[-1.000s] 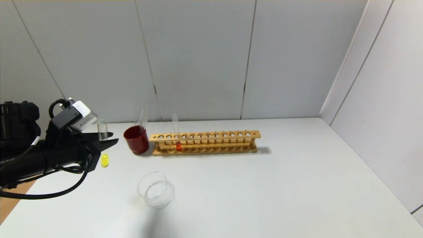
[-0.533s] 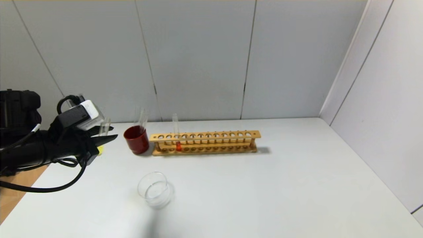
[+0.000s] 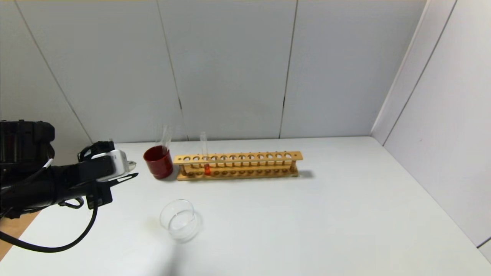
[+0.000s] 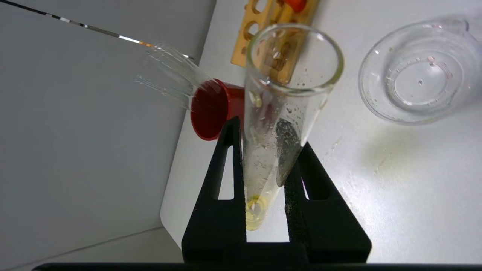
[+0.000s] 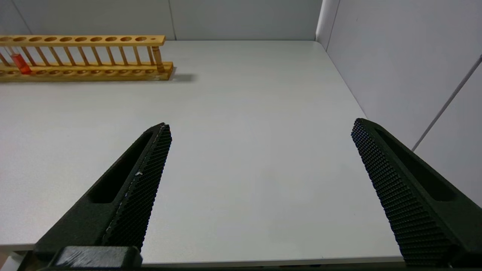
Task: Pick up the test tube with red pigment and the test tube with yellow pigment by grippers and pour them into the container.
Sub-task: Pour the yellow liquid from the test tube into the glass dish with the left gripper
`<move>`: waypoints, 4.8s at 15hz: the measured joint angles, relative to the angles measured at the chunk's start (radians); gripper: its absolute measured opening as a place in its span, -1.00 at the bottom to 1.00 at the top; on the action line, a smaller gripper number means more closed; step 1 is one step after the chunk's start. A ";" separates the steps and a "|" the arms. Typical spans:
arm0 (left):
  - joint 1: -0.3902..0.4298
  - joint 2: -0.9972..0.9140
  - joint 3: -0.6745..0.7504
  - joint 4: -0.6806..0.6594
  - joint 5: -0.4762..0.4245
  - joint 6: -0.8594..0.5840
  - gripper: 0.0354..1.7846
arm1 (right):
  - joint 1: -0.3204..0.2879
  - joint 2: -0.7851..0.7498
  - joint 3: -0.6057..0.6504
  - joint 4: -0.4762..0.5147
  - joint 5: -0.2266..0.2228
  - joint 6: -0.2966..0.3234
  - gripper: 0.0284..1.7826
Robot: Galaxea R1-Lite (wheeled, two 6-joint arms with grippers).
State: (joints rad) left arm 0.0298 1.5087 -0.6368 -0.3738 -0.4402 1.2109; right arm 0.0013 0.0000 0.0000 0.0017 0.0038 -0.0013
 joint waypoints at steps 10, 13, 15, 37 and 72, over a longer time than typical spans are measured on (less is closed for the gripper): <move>0.002 0.142 0.029 -0.152 -0.009 0.196 -0.66 | 0.000 0.000 0.000 0.000 0.000 0.000 0.96; 0.001 0.181 0.033 -0.174 -0.004 0.208 -0.66 | 0.000 0.000 0.000 0.000 0.000 0.000 0.96; 0.002 0.194 0.032 -0.174 0.000 0.263 -0.66 | 0.000 0.000 0.000 0.000 0.000 0.000 0.96; -0.044 0.356 -0.077 -0.187 0.103 0.524 -0.66 | 0.000 0.000 0.000 0.000 0.000 0.000 0.96; -0.126 0.426 -0.081 -0.193 0.103 0.767 -0.66 | 0.000 0.000 0.000 0.000 0.000 0.000 0.96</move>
State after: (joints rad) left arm -0.0966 1.9343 -0.7181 -0.5670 -0.3372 1.9777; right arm 0.0013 0.0000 0.0000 0.0017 0.0043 -0.0013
